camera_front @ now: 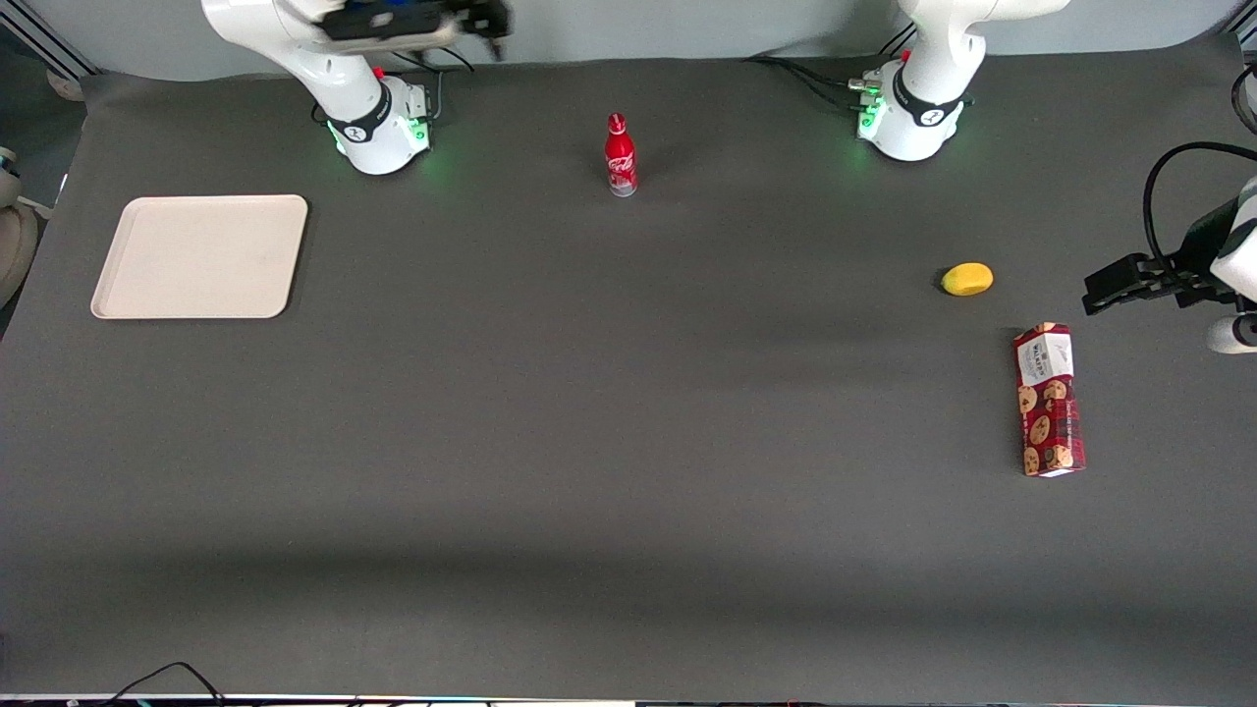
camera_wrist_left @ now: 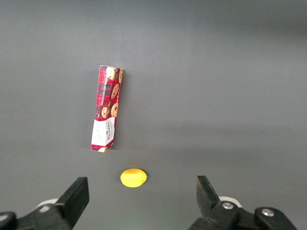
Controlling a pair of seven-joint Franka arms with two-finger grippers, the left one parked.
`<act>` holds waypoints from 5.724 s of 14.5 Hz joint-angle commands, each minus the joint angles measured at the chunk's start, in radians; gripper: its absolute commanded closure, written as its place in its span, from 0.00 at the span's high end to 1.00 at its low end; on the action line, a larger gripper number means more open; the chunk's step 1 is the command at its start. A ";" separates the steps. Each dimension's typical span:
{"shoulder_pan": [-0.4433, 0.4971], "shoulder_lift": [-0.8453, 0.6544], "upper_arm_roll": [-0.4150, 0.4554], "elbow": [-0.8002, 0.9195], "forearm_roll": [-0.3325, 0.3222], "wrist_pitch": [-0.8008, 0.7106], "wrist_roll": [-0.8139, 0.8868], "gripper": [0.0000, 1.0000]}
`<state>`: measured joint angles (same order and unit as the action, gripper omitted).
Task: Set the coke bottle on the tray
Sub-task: 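Move the right gripper from the tray over to the red Coca-Cola bottle, then lower the open right gripper around the bottle neck and close it, then lift the gripped bottle up off the table with the right gripper, then carry the bottle with the right gripper over to the white tray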
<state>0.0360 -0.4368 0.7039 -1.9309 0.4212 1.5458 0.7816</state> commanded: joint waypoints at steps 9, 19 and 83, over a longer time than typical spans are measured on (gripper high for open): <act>-0.033 0.067 0.468 -0.404 0.068 0.680 0.320 1.00; -0.015 0.147 0.589 -0.479 0.073 0.843 0.427 1.00; -0.045 0.156 -0.729 0.658 -0.502 -0.713 -1.162 0.15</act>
<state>-0.0208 -0.2801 0.0670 -1.2679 0.0232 0.8706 -0.1799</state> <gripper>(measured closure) 0.692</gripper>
